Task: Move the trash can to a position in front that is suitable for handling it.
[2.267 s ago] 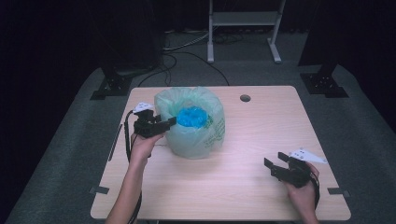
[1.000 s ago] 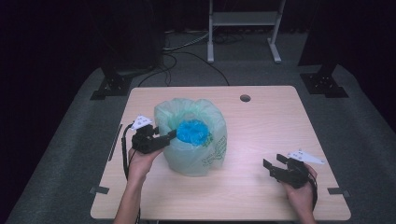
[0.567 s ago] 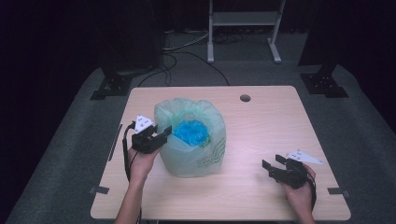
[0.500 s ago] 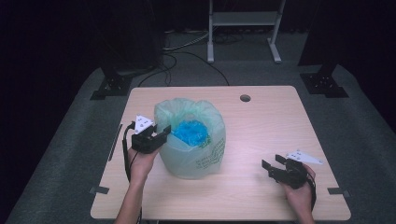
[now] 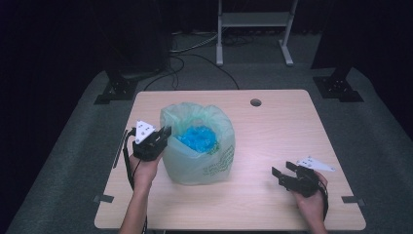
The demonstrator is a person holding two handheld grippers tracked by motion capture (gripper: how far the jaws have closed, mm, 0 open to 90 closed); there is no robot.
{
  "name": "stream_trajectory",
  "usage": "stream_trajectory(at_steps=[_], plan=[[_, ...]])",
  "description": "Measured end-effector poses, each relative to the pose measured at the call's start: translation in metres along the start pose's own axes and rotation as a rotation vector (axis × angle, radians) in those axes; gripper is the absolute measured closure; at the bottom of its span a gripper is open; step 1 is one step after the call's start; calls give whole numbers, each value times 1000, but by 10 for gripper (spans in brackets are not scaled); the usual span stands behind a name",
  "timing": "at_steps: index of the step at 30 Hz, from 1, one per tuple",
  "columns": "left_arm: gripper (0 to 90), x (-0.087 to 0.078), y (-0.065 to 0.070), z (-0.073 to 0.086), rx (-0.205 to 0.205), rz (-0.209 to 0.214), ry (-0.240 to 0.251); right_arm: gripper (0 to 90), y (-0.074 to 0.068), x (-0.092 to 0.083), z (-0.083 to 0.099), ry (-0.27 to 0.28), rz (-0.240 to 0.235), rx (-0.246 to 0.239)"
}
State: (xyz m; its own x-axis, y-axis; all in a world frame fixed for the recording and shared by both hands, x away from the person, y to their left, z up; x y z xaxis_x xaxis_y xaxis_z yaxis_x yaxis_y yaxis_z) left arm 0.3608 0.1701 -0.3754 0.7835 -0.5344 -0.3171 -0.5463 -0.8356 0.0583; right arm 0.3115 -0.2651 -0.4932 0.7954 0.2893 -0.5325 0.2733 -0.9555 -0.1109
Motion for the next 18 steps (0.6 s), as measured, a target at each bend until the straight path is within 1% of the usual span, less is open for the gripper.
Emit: stream_trajectory(at_steps=[4,6,8,9,10,11,12,14,15,16,18], plan=[[843,-2,3,-4,6,20,20,325,-13,1,-12,15,-35,-26],[843,-3,5,-5,2,41,29,325,-22,0,-21,28,-61,-44],[843,-3,7,-6,-1,55,37,324,-32,-2,-35,47,-94,-52],[843,-3,8,-7,-3,74,44,324,-35,-2,-40,54,-105,-55],[844,-4,8,-7,-6,98,52,324,-39,-3,-48,64,-119,-62],[844,-4,10,-8,-19,136,67,324,-44,-5,-56,74,-130,-67],[844,-4,10,-8,-22,146,70,324,-52,-7,-71,92,-146,-86],[844,-4,11,-8,-22,152,71,324,-61,-9,-86,106,-163,-102],[844,-3,11,-8,-37,173,77,324,-68,-10,-97,115,-179,-106],[843,-3,11,-8,-37,173,77,324,-68,-10,-97,115,-179,-106],[843,-2,10,-8,-52,188,79,323,-81,-11,-114,129,-199,-116]])
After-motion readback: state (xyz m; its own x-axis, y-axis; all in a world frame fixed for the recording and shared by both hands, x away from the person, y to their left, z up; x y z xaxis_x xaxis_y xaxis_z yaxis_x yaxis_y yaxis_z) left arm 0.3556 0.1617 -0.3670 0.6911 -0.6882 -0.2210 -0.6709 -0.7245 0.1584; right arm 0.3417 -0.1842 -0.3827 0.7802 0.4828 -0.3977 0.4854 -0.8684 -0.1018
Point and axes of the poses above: each handheld gripper's, and its own axes: x roughly forward along the jaws, z roughly out of its underside, y roughly to its right, the point moved 3 cm from there along x, roughly forward along the jaws, and after that the axes turned 8 degrees about z, right-handed, at the moved point
